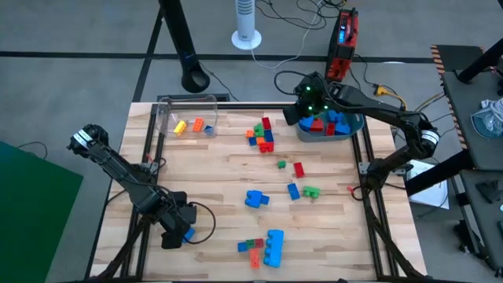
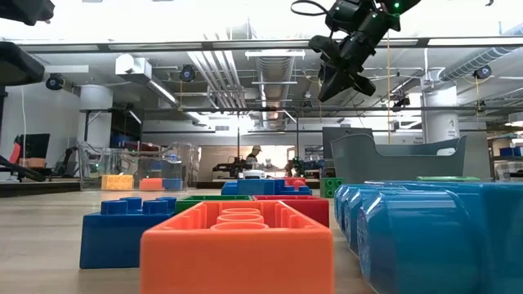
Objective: Sort blocks by size
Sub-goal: Put the big blue game piece into the blue bin
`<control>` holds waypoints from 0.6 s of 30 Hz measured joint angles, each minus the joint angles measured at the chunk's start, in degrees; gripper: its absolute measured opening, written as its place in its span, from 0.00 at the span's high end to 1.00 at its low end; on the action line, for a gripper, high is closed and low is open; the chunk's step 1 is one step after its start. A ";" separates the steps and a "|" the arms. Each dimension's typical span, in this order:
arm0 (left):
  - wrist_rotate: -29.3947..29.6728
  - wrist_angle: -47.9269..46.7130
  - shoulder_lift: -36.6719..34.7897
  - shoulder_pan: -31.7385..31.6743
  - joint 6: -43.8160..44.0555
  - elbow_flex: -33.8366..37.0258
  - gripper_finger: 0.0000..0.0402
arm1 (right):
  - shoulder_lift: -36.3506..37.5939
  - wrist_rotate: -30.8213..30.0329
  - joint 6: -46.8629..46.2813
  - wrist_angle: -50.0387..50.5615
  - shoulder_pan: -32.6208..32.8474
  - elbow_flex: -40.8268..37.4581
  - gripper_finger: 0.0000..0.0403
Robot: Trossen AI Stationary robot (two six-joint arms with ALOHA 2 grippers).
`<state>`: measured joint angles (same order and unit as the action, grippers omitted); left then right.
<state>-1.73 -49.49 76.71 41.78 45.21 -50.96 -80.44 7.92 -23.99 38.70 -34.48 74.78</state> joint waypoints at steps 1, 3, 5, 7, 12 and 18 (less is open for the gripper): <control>0.65 0.16 0.00 0.00 -0.01 0.00 0.11 | 0.00 0.00 -0.02 0.00 0.00 0.00 0.97; 1.16 1.54 0.00 0.00 0.33 0.00 0.08 | 0.00 0.00 -0.02 0.00 0.00 0.00 0.97; 1.21 2.84 0.00 0.00 0.33 0.00 0.05 | 0.00 0.00 -0.02 0.00 0.00 0.00 0.97; 1.22 5.60 0.00 0.00 0.29 0.00 0.04 | 0.00 0.00 -0.02 0.00 0.00 0.00 0.97; 3.66 12.52 0.55 0.05 3.72 0.04 0.04 | 0.00 -0.06 0.00 0.00 0.00 -0.05 0.97; 0.63 14.56 2.20 0.70 -0.86 0.11 0.04 | 0.00 -0.44 0.00 0.00 -0.02 -0.07 0.97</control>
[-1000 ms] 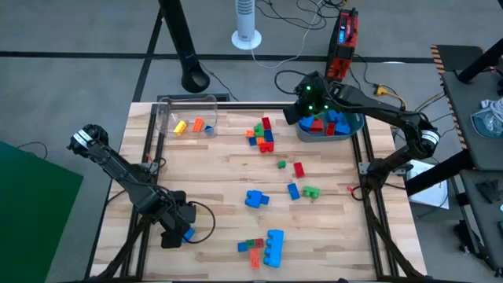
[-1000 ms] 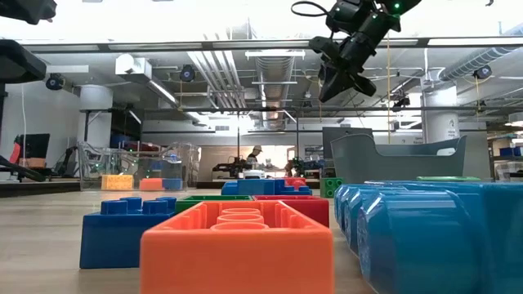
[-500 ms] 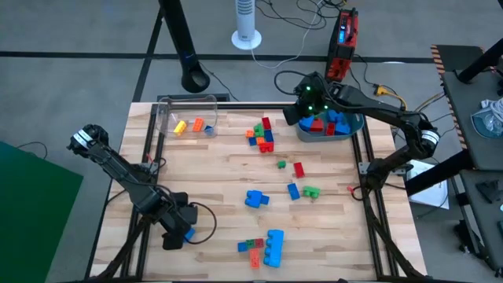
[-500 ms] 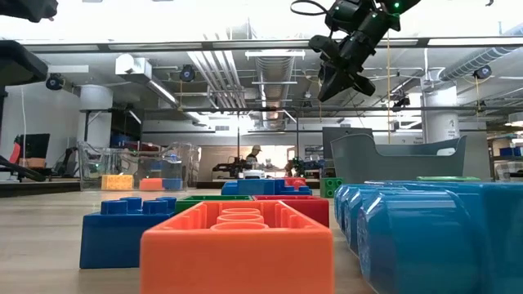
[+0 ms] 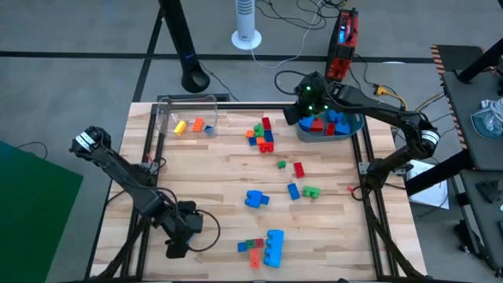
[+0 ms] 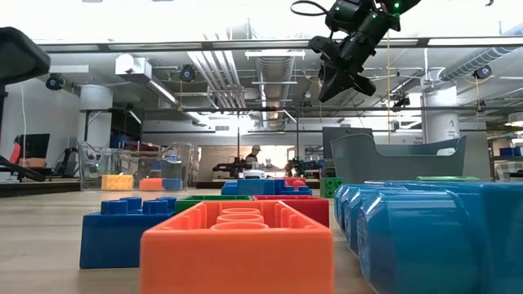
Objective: Sort blocks by size
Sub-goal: Put the big blue game piece into the blue bin
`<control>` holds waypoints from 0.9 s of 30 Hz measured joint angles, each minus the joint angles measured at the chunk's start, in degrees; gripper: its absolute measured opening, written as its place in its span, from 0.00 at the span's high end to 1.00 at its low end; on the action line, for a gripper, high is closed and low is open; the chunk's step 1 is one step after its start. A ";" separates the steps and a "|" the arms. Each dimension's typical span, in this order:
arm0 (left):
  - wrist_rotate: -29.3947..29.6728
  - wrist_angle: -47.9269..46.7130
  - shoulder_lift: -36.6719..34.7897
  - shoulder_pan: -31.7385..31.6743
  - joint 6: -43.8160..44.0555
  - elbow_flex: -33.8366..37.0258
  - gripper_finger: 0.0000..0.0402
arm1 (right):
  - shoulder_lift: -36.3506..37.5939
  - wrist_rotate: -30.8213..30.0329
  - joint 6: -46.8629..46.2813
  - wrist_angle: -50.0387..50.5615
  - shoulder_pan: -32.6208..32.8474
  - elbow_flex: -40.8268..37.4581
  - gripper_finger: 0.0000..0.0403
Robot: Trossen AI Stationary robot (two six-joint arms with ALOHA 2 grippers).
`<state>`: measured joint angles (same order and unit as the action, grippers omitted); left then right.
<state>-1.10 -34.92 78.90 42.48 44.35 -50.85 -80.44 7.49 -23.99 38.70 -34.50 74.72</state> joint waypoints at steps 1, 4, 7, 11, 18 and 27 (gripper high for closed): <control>-0.09 -0.04 0.34 0.02 -0.87 0.00 0.04 | 0.00 0.00 0.00 0.00 0.00 0.00 0.97; 0.11 -2.91 1.91 0.14 -1.76 0.00 0.04 | 0.00 0.00 0.00 0.00 0.00 0.00 0.97; -0.18 -5.94 4.11 0.43 -2.61 0.00 0.04 | 0.00 0.00 0.05 0.00 0.00 0.00 0.97; -6.42 -6.42 7.14 0.67 -6.55 0.00 0.04 | 0.00 0.00 0.11 0.00 0.00 -0.02 0.97; -4.30 -6.24 8.43 2.83 -6.55 -0.11 0.04 | 0.00 0.02 0.04 0.07 0.01 -0.02 0.97; -2.58 -6.52 9.17 3.87 -6.67 0.26 0.04 | 0.00 0.02 0.02 0.09 0.02 -0.04 0.97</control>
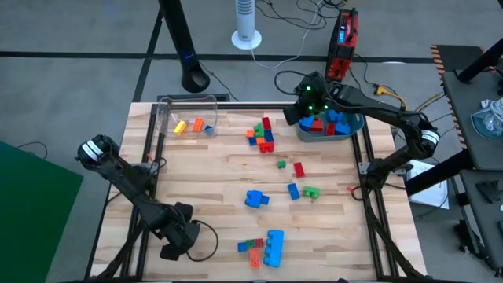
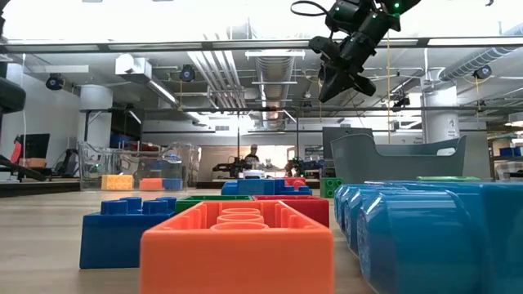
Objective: Sort blocks by size
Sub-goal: Put the big blue game piece into the blue bin
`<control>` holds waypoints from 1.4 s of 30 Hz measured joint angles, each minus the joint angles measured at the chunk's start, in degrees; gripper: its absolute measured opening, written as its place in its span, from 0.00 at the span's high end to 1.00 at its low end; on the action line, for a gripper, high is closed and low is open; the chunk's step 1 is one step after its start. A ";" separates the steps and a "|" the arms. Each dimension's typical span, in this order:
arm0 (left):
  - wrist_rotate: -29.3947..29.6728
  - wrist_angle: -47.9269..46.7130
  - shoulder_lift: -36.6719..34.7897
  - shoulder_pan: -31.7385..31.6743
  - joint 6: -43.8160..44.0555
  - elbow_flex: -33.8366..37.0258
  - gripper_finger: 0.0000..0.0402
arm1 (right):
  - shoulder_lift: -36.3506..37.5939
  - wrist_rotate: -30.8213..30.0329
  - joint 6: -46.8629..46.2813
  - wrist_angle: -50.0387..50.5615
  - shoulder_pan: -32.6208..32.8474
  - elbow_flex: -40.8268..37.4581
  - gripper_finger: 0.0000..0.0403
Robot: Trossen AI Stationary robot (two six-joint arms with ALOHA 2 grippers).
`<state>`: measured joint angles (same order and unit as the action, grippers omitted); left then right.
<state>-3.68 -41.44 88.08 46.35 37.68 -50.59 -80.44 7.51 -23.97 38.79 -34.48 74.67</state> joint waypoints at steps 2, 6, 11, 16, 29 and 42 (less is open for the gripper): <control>0.21 0.01 0.29 -0.02 -0.77 0.27 0.04 | 0.00 0.00 0.00 0.00 0.00 0.00 0.97; 0.19 0.32 0.61 0.03 -2.23 1.38 0.04 | 0.00 0.00 0.00 -0.02 0.00 0.00 0.97; 0.15 0.32 0.61 0.02 -2.75 2.34 0.04 | 0.00 0.02 -0.04 0.11 0.11 0.00 0.97; 0.15 2.01 0.56 0.13 -4.35 2.34 0.04 | 0.00 0.02 -0.04 0.35 0.11 0.00 0.97; -0.82 2.30 0.32 2.11 -4.79 2.34 0.04 | 0.00 0.02 -1.05 0.35 0.11 0.00 0.97; 2.22 2.73 3.42 3.87 -4.62 2.40 0.04 | 0.00 0.02 -1.70 0.35 0.11 0.00 0.97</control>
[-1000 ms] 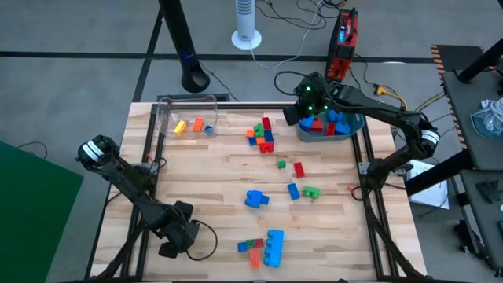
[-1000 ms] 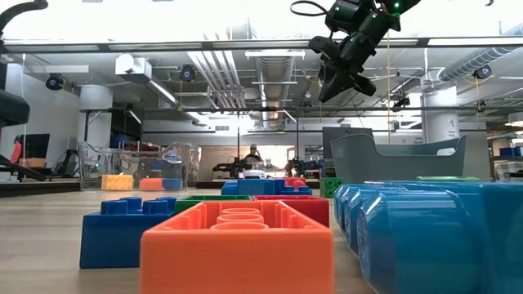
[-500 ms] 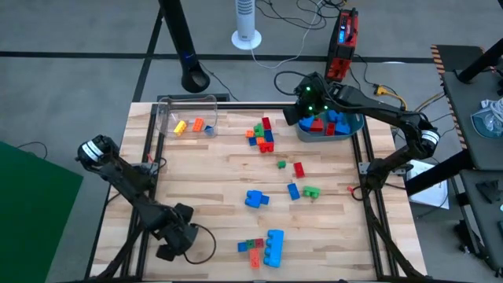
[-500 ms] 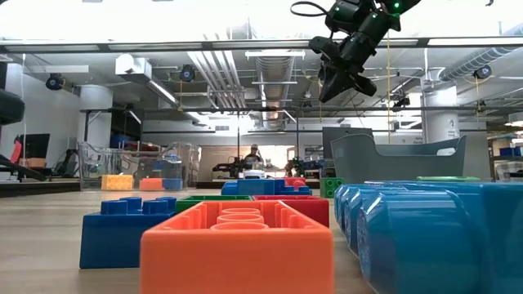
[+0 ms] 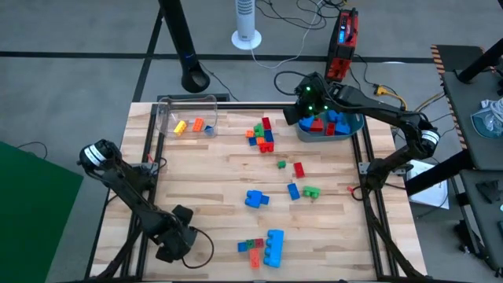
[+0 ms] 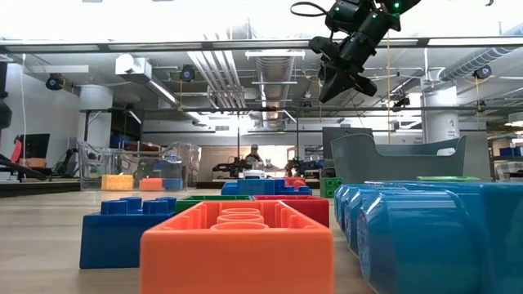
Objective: Sort blocks by size
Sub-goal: Put the big blue game piece into the blue bin
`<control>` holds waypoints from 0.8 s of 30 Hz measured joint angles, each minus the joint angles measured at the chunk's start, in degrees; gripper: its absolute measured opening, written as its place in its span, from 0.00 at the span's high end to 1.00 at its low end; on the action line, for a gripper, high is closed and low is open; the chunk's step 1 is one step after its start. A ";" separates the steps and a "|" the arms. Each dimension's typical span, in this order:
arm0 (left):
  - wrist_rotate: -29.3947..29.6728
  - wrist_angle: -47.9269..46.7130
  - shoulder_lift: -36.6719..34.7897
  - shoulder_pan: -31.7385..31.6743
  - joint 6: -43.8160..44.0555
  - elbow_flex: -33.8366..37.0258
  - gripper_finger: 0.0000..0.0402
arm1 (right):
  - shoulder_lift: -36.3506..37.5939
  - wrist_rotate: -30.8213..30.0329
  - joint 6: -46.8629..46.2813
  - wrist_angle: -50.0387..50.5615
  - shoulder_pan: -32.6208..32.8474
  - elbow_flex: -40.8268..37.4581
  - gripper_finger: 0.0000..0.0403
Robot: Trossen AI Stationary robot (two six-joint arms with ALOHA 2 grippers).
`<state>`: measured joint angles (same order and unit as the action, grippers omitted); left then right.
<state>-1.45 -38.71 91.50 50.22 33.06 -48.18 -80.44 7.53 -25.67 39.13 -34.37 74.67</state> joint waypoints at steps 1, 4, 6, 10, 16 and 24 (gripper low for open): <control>0.01 0.35 0.60 0.00 0.00 0.02 0.04 | 0.00 0.00 0.00 0.00 0.02 0.00 0.97; 0.28 0.76 1.83 0.04 0.03 -0.08 0.04 | 0.00 0.00 -0.39 0.00 0.01 -0.01 0.97; 0.62 0.78 2.30 0.04 0.11 -0.20 0.05 | -0.01 0.00 -0.40 0.02 0.01 -0.01 0.97; 1.22 0.80 2.20 0.01 1.03 -0.12 0.11 | -0.02 0.00 -0.46 0.02 0.00 0.00 0.97; 1.57 0.68 1.99 -0.07 1.14 0.00 0.32 | -0.02 0.00 -0.47 0.02 0.01 -0.02 0.97; 2.29 0.09 -0.35 -0.24 4.64 -0.25 0.35 | -0.02 0.00 -0.39 0.02 0.02 -0.02 0.97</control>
<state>0.84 -38.62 91.15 49.98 37.69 -48.43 -80.47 7.53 -26.06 39.16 -34.35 74.65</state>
